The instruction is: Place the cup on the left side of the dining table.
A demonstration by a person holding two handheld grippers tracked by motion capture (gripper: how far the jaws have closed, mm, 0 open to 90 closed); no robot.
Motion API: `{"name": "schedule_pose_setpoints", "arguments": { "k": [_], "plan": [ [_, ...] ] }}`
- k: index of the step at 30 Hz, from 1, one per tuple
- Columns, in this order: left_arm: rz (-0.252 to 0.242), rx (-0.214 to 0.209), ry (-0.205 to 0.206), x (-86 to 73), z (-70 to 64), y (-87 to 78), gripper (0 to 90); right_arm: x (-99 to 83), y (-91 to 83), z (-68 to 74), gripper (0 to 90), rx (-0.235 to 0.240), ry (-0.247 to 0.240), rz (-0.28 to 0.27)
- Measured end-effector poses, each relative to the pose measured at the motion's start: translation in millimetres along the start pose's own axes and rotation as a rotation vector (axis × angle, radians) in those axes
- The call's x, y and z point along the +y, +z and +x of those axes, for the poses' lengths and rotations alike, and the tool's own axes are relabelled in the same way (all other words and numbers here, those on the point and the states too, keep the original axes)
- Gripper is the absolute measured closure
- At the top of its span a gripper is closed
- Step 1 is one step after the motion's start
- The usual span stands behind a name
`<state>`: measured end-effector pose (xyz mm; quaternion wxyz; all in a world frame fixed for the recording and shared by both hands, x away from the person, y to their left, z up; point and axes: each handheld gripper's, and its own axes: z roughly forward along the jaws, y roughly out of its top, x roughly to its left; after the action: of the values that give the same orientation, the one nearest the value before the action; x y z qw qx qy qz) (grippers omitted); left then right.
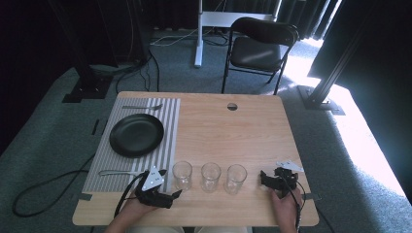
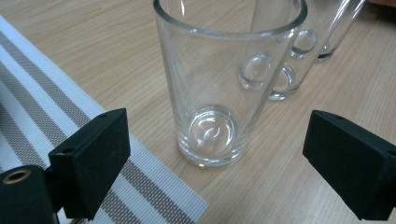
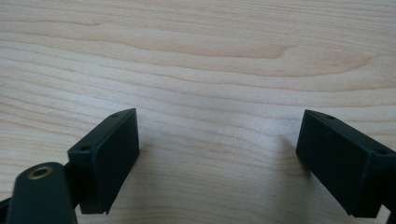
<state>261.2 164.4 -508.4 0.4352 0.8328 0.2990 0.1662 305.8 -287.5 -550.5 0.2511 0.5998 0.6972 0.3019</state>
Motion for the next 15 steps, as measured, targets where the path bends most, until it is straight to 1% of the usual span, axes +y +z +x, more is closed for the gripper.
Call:
{"name": "schedule_pose_setpoints", "arguments": {
  "k": [2, 3, 5, 7, 14, 15],
  "plan": [
    [-0.005, -0.011, -0.009, 1.6, 0.4, 1.8, 7.9, 0.0, 0.0, 0.0, 12.7, 0.0, 0.0, 0.0],
    [-0.009, -0.006, -0.008, 2.5, 0.0, 2.8, 7.9, 0.0, 0.0, 0.0, 12.7, 0.0, 0.0, 0.0],
    [-0.011, -0.014, -0.008, 4.3, -0.2, 4.6, 8.0, 0.0, 0.0, 0.0, 12.6, 0.0, 0.0, 0.0],
    [-0.007, -0.012, 0.0, 5.7, -1.2, 6.9, 7.9, 0.0, 0.0, 0.0, 12.7, 0.0, 0.0, 0.0],
    [-0.019, -0.011, -0.001, 11.3, -0.4, 11.6, 8.0, 0.0, 0.0, 0.0, 12.7, 0.0, 0.0, 0.0],
    [-0.019, 0.0, -0.002, 12.4, -0.2, 12.6, 8.0, 0.0, 0.0, 0.0, 12.7, 0.0, 0.0, 0.0]
  ]
}}
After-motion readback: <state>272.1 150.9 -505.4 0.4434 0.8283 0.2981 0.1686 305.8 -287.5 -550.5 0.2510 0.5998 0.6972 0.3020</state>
